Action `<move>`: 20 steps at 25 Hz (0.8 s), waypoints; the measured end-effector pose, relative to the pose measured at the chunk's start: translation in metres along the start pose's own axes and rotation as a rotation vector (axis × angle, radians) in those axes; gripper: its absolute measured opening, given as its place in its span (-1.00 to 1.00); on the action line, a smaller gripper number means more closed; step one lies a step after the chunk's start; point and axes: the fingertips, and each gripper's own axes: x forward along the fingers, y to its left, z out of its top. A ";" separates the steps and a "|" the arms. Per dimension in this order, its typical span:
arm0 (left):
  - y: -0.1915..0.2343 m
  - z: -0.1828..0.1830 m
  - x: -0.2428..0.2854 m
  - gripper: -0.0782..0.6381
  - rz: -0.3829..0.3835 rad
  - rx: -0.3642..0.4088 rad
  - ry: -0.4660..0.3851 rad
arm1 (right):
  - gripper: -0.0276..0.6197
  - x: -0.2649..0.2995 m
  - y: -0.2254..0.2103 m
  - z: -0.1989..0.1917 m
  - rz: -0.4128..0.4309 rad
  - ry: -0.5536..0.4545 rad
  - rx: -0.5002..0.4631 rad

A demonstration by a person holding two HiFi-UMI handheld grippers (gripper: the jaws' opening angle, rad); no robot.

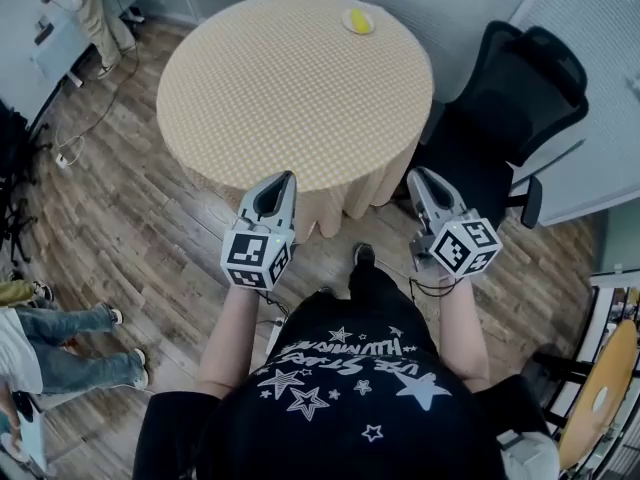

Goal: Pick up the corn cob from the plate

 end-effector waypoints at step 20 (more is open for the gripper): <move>0.121 0.011 0.140 -0.76 0.240 -0.033 0.033 | -0.74 0.228 -0.155 0.043 0.038 0.070 0.025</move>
